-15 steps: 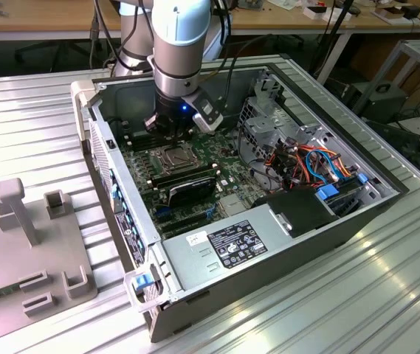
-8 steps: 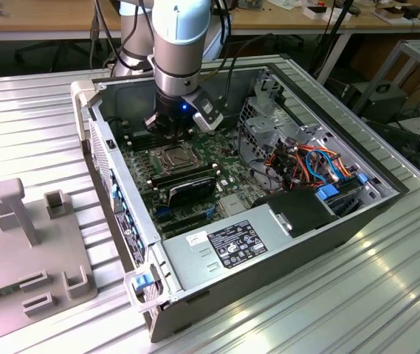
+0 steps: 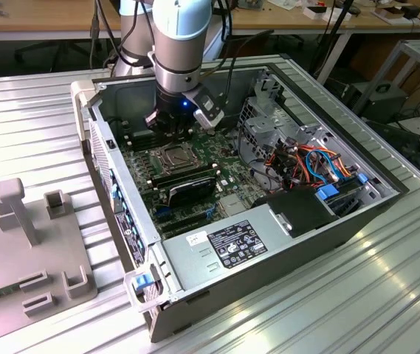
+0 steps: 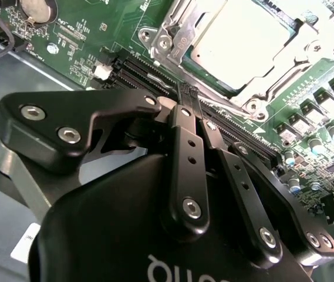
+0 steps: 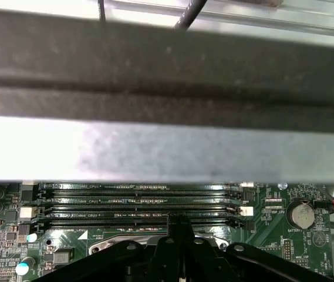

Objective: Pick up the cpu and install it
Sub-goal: 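Install the first cpu locking lever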

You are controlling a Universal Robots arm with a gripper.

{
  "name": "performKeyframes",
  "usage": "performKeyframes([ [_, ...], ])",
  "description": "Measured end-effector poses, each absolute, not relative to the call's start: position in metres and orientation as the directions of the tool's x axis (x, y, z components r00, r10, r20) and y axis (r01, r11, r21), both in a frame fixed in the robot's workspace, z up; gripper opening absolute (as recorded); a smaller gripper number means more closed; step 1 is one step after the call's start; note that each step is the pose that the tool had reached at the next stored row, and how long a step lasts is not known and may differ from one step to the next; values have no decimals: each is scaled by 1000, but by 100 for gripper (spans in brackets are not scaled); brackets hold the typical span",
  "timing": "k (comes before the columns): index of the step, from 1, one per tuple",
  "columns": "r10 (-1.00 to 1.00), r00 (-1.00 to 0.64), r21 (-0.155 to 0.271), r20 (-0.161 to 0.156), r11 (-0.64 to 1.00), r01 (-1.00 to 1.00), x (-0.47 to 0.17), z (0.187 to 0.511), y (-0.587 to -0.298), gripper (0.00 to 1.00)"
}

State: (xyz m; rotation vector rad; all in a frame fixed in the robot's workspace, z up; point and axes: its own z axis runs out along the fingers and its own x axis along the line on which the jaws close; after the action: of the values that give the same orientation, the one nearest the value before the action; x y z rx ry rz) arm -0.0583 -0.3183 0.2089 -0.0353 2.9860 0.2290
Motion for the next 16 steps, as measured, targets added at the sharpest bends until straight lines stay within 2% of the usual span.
performKeyframes([
  [16,-13,-989,145,-149,989,-35,-61,210,-314,11],
])
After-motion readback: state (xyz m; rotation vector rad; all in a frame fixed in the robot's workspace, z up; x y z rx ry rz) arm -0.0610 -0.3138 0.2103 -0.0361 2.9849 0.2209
